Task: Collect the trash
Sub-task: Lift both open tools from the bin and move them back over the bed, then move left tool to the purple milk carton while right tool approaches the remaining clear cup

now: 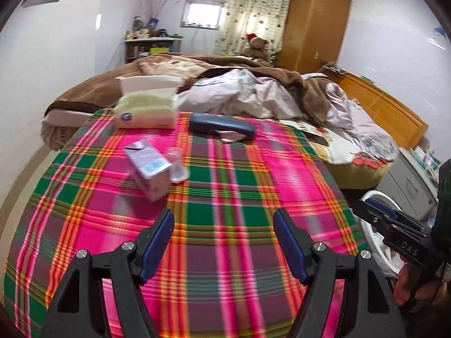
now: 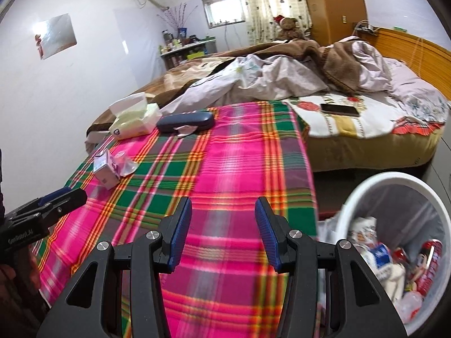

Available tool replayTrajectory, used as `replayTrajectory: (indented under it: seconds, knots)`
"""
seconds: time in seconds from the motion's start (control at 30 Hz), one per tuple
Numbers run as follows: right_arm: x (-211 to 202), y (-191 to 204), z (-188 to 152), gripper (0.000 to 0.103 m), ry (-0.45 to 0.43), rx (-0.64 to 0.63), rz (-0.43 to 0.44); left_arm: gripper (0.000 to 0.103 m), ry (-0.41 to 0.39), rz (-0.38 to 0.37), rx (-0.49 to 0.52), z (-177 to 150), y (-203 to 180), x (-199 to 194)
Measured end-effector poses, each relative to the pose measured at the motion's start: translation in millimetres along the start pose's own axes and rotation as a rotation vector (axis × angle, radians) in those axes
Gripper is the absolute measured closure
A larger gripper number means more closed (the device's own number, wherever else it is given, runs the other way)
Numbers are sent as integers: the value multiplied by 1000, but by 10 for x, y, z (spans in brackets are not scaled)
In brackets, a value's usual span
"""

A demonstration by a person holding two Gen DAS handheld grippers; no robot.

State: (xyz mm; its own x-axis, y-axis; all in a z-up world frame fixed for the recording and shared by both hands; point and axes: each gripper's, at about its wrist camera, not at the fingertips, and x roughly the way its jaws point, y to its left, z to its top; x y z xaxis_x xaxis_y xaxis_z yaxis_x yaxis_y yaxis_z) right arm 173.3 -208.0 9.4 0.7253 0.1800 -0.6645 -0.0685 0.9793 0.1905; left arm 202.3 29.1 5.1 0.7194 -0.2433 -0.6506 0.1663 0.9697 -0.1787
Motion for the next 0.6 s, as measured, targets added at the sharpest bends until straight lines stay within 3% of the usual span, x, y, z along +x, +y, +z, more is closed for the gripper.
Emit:
replayTrajectory:
  seconds: [0.37,0.6]
  knots:
    - [367,333,167,55,42,-73,38,29,11,87,-44,156,523,230]
    - [613,522,267,55,69,-102,43,29,27,67,-72,286,644,451]
